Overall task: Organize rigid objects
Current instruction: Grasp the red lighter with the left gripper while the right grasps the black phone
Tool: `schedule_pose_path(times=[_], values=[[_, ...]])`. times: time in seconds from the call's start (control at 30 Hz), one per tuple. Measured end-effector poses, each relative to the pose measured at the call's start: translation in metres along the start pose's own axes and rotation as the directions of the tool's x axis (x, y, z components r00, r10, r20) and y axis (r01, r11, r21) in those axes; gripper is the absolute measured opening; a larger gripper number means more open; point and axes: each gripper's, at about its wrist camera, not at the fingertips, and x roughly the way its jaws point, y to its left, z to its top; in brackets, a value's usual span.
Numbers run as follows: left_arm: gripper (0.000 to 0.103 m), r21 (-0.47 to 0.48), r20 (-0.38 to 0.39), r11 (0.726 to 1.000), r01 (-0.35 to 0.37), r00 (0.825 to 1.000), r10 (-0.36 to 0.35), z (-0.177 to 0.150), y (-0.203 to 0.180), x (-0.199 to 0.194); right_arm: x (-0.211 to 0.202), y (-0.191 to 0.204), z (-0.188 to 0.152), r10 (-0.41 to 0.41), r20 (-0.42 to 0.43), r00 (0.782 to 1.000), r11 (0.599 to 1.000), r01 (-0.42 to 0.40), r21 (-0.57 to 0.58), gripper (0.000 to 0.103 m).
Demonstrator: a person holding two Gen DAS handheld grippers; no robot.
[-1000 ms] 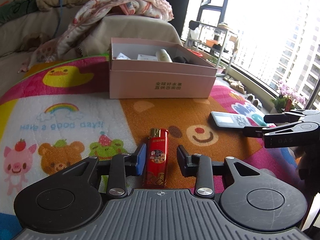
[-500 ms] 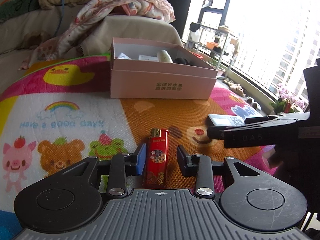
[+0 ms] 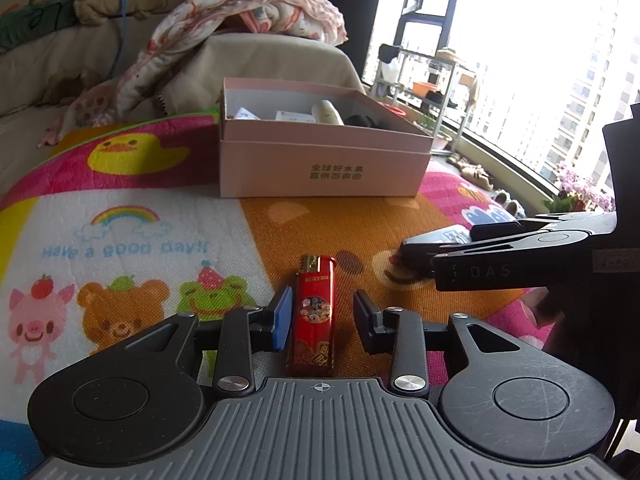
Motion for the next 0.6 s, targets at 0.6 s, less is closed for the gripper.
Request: schedule_pose_path(times=[0.6], values=[[0.029,0.116,-0.037,0.992,-0.053,0.998,0.058,0.003,-0.016,0.002,-0.026,-0.008,-0.021,0.068,0.005,0.998,0.997,-0.068,-0.033,0.086]])
